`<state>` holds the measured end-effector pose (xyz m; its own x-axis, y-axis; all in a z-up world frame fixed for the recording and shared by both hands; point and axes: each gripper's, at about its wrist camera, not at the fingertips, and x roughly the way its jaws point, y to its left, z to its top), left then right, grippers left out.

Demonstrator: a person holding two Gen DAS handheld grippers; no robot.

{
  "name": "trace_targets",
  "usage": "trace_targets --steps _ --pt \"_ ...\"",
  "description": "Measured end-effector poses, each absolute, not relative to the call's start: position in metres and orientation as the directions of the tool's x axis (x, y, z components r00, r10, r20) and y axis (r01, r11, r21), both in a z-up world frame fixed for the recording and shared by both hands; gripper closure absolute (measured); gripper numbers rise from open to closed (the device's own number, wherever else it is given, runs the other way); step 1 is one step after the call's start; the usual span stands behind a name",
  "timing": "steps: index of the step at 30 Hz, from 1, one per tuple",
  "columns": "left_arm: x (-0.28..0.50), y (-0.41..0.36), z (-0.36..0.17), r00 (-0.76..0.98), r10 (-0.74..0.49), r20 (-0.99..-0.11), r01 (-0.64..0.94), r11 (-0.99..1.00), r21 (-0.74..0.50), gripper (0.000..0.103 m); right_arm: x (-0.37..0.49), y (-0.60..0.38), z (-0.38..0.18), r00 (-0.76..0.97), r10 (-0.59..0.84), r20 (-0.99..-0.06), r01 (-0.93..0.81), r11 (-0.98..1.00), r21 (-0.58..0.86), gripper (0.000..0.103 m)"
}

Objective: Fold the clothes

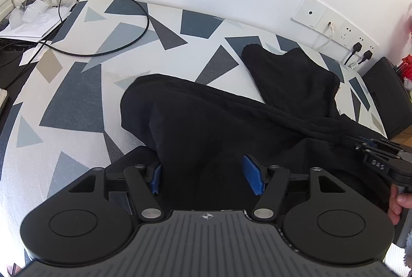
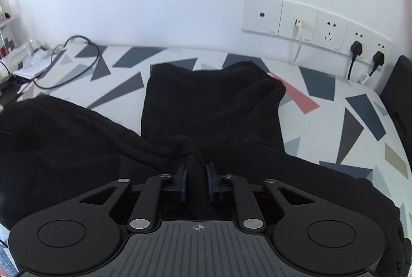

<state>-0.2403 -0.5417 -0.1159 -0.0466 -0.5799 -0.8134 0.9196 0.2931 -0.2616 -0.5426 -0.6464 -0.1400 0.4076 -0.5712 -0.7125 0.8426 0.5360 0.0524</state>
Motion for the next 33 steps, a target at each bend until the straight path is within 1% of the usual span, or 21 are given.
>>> trace_targets --steps 3,4,7,10,15,17,21,23,24,25,26,27,29,30,31,32,33 --pt "-0.231 -0.541 -0.108 -0.028 -0.612 -0.791 0.918 0.297 -0.263 0.039 -0.553 -0.625 -0.118 0.453 -0.602 -0.657 0.830 0.553 0.066 0.095" --pt "-0.227 -0.541 -0.105 -0.022 -0.622 -0.783 0.916 0.302 -0.265 0.038 -0.558 -0.616 -0.108 0.482 -0.602 -0.636 0.818 0.569 0.081 0.095" --pt "-0.213 -0.543 -0.095 -0.013 -0.649 -0.761 0.907 0.312 -0.282 0.033 -0.573 -0.588 -0.084 0.559 -0.566 -0.606 0.767 0.630 0.120 0.095" --pt "-0.205 -0.552 -0.091 -0.013 -0.664 -0.747 0.908 0.305 -0.287 0.032 -0.591 -0.566 -0.077 0.607 -0.474 -0.638 0.710 0.684 0.168 0.095" --pt "-0.221 -0.580 -0.101 -0.032 -0.661 -0.750 0.937 0.241 -0.253 0.032 -0.604 -0.540 -0.107 0.578 -0.314 -0.753 0.683 0.691 0.236 0.095" --pt "-0.236 -0.593 -0.112 -0.047 -0.644 -0.763 0.954 0.198 -0.226 0.032 -0.604 -0.537 -0.121 0.554 -0.300 -0.776 0.705 0.665 0.246 0.095" --pt "-0.275 -0.616 -0.140 -0.066 -0.595 -0.801 0.986 0.086 -0.146 0.032 -0.603 -0.538 -0.131 0.541 -0.310 -0.782 0.744 0.610 0.273 0.093" --pt "-0.290 -0.621 -0.150 -0.049 -0.587 -0.808 0.995 0.042 -0.091 0.032 -0.604 -0.536 -0.128 0.549 -0.312 -0.776 0.746 0.601 0.286 0.084" --pt "-0.296 -0.622 -0.154 -0.039 -0.583 -0.811 0.997 0.026 -0.067 0.032 -0.607 -0.537 -0.123 0.557 -0.320 -0.766 0.744 0.602 0.290 0.075" --pt "-0.300 -0.622 -0.158 -0.033 -0.578 -0.815 0.999 0.015 -0.051 0.032 -0.611 -0.539 -0.116 0.569 -0.334 -0.751 0.741 0.604 0.293 0.070" --pt "-0.302 -0.621 -0.160 -0.039 -0.570 -0.821 0.999 0.001 -0.048 0.033 -0.615 -0.541 -0.108 0.581 -0.348 -0.736 0.738 0.607 0.295 0.064" --pt "-0.304 -0.621 -0.163 -0.046 -0.560 -0.827 0.999 -0.012 -0.048 0.037 -0.619 -0.543 -0.101 0.592 -0.362 -0.720 0.735 0.609 0.297 0.064" --pt "-0.305 -0.617 -0.167 -0.055 -0.533 -0.844 0.998 -0.030 -0.046 0.064 -0.630 -0.556 -0.079 0.616 -0.412 -0.672 0.739 0.598 0.311 0.064" --pt "-0.306 -0.614 -0.168 -0.050 -0.531 -0.846 0.999 -0.035 -0.037 0.068 -0.636 -0.563 -0.066 0.626 -0.439 -0.644 0.742 0.590 0.319 0.064" --pt "-0.306 -0.612 -0.169 -0.047 -0.529 -0.847 0.999 -0.040 -0.030 0.075 -0.642 -0.571 -0.052 0.635 -0.478 -0.607 0.748 0.576 0.330 0.063" --pt "-0.305 -0.609 -0.169 -0.051 -0.523 -0.851 0.999 -0.044 -0.033 0.082 -0.648 -0.580 -0.038 0.639 -0.526 -0.561 0.757 0.556 0.342 0.060" --pt "-0.303 -0.607 -0.169 -0.057 -0.512 -0.857 0.998 -0.041 -0.042 0.083 -0.654 -0.589 -0.023 0.640 -0.573 -0.513 0.765 0.537 0.356 0.049"
